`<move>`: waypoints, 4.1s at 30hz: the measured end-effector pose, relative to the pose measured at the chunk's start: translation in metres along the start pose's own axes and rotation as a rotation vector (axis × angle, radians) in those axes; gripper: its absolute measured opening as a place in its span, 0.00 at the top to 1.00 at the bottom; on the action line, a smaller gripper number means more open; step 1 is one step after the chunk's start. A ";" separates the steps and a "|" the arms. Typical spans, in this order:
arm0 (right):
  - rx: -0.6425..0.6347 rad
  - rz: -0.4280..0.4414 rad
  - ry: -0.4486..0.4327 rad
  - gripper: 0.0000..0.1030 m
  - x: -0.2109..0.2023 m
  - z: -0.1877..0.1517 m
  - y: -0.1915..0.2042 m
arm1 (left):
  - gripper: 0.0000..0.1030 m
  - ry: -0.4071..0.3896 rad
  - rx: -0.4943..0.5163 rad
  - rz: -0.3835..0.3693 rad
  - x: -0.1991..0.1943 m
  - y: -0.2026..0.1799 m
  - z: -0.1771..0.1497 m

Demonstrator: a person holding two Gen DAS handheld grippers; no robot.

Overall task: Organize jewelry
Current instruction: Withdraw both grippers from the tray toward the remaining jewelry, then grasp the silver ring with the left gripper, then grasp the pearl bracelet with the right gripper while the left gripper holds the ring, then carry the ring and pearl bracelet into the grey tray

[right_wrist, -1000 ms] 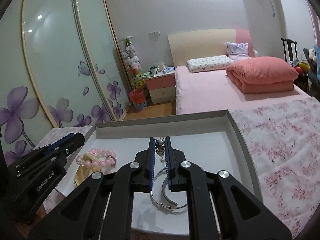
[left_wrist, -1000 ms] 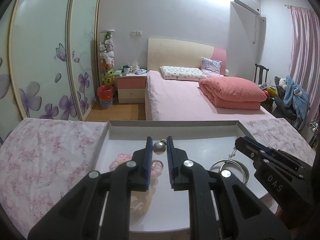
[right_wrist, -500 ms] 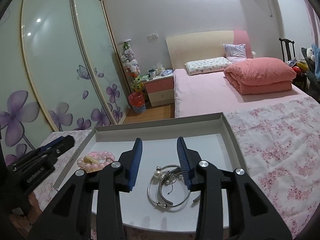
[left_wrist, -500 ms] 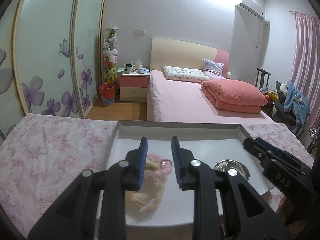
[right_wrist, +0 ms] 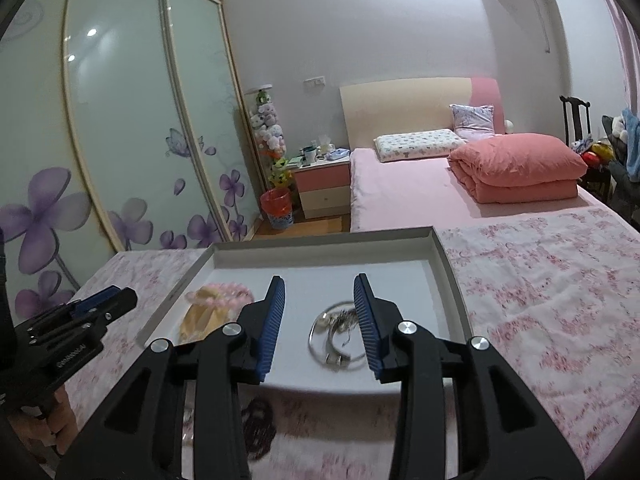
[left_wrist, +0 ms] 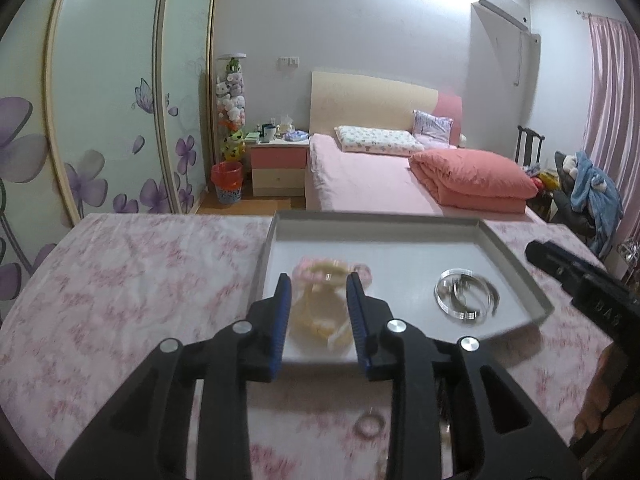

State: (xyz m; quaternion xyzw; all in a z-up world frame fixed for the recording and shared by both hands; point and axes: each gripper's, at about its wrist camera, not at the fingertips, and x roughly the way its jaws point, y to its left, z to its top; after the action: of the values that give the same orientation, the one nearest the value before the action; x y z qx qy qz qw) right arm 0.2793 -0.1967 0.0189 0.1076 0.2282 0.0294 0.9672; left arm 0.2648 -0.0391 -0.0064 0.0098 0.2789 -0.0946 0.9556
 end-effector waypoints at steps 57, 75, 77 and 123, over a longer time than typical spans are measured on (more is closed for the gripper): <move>-0.084 0.099 0.351 0.66 -0.031 -0.098 0.044 | 0.78 0.325 0.050 0.144 0.003 0.045 -0.077; -0.182 -0.002 0.439 0.90 -0.035 -0.108 0.034 | 0.78 0.326 0.024 0.132 0.000 0.049 -0.080; -0.149 -0.030 0.414 0.90 -0.040 -0.105 0.020 | 0.78 0.326 0.024 0.136 0.000 0.050 -0.080; -0.076 0.041 -0.105 0.90 -0.108 -0.049 0.026 | 0.79 -0.124 0.114 0.110 -0.104 -0.029 -0.062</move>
State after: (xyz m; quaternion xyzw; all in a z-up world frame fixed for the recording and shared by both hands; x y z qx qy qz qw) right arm 0.1609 -0.1729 0.0285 0.0771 0.1737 0.0522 0.9804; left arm 0.1409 -0.0454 -0.0018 0.0737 0.2123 -0.0583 0.9727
